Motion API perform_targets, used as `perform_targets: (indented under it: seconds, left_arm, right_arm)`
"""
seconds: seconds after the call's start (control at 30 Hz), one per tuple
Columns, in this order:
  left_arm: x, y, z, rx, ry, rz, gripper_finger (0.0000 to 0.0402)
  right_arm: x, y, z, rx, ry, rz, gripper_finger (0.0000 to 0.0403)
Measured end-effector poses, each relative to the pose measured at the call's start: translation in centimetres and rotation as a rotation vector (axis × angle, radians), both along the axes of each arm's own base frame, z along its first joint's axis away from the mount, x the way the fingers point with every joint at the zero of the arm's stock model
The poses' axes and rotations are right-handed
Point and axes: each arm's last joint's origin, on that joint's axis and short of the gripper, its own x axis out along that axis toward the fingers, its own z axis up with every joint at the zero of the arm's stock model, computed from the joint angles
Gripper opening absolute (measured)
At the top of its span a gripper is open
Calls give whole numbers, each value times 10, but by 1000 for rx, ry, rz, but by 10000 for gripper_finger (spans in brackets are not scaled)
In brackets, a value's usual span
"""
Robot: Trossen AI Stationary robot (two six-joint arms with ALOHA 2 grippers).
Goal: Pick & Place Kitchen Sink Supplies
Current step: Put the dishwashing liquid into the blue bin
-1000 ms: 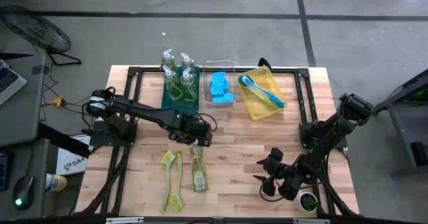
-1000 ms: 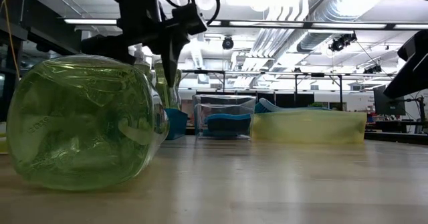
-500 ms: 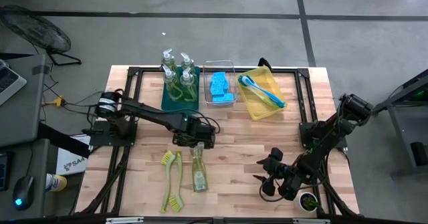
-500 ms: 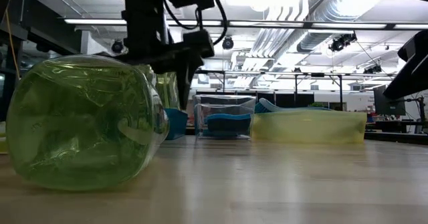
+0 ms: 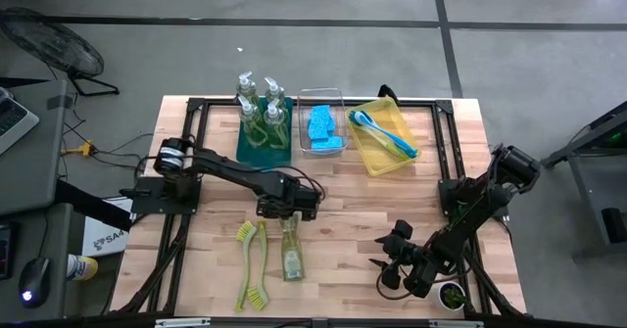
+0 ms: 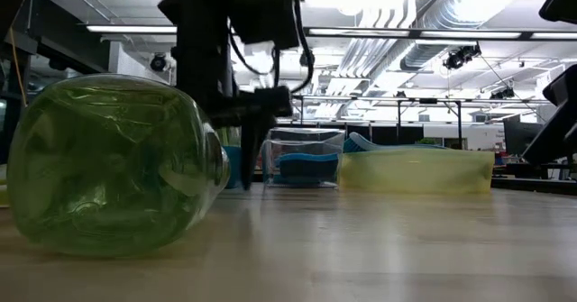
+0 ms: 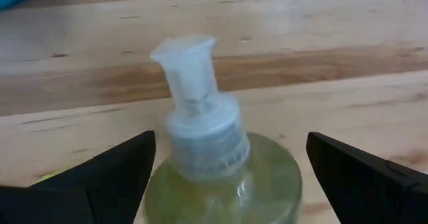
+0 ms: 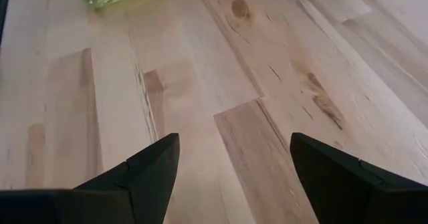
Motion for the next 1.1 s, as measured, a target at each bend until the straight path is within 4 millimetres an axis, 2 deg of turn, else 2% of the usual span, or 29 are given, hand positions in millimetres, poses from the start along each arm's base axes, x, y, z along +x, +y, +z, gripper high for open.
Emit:
perform_targets:
  seconds: [0.23, 0.53, 0.63, 0.73, 1.1]
  left_arm:
    - [0, 0, -9, -10, 47, 24, 373]
    - [-2, 0, -10, -12, 75, 43, 278]
    - [-2, 0, -10, -2, 74, 34, 269]
    - [-3, 0, -11, -10, 77, 25, 241]
    - [-4, -1, -11, -51, 90, -14, 229]
  right_arm:
    - [1, 0, 0, -3, -4, -2, 279]
    - [1, -1, 1, -8, -10, -3, 279]
    - [1, 0, 1, -7, -10, -3, 279]
    - [1, 0, 1, -5, -10, -4, 279]
    - [1, 0, 1, 9, 0, 2, 279]
